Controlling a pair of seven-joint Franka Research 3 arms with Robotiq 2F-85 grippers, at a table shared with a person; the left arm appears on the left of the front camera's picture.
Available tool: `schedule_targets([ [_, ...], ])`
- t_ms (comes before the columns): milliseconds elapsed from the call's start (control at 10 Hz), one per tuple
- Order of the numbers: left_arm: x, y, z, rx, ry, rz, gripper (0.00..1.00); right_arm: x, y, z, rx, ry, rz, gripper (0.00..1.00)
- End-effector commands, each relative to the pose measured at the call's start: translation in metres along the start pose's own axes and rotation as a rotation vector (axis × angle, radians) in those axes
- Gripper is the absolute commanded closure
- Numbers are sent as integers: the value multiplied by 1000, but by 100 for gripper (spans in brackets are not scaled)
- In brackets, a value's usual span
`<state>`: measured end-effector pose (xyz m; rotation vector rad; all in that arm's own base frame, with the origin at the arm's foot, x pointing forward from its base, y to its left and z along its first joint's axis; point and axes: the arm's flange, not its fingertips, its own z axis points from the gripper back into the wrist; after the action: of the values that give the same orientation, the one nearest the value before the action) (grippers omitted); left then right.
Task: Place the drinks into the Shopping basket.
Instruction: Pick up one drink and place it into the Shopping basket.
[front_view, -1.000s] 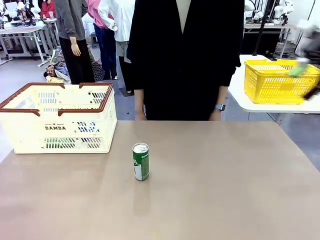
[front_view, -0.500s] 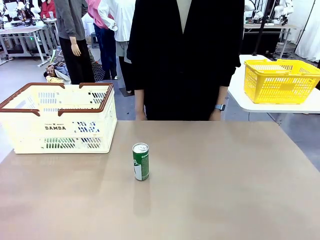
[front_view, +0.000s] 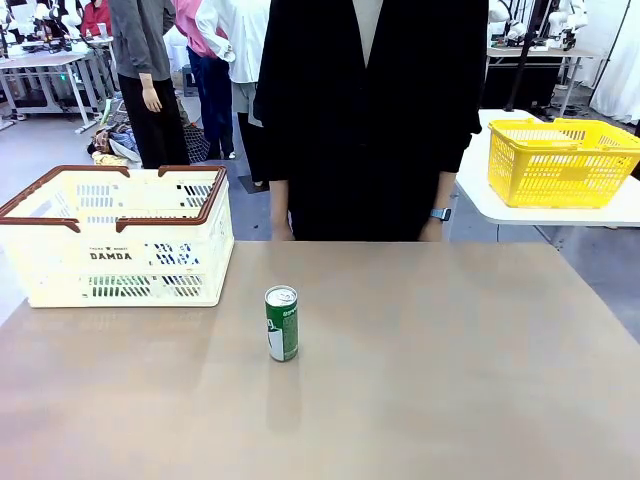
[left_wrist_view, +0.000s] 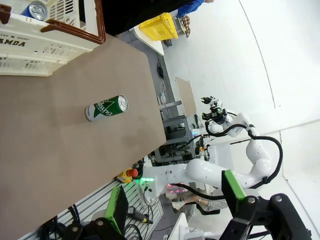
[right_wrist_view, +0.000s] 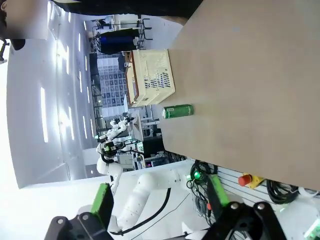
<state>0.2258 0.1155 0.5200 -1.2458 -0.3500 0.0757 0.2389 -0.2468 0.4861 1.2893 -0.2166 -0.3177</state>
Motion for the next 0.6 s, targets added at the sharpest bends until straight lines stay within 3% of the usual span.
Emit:
schedule_targets([
  [0,0,-2,0,-23,-2,-17,0,-5,4,6,-4,8,-25,0],
  [100,0,0,0,0,0,0,0,-5,4,6,-4,8,-25,0],
  [200,1,-27,-25,209,67,60,0,-5,4,6,-4,8,-25,0],
  [300,5,-66,-67,389,144,5,0,-5,4,6,-4,8,-25,0],
  [500,13,-130,-186,614,442,-152,0,-5,4,6,-4,8,-25,0],
])
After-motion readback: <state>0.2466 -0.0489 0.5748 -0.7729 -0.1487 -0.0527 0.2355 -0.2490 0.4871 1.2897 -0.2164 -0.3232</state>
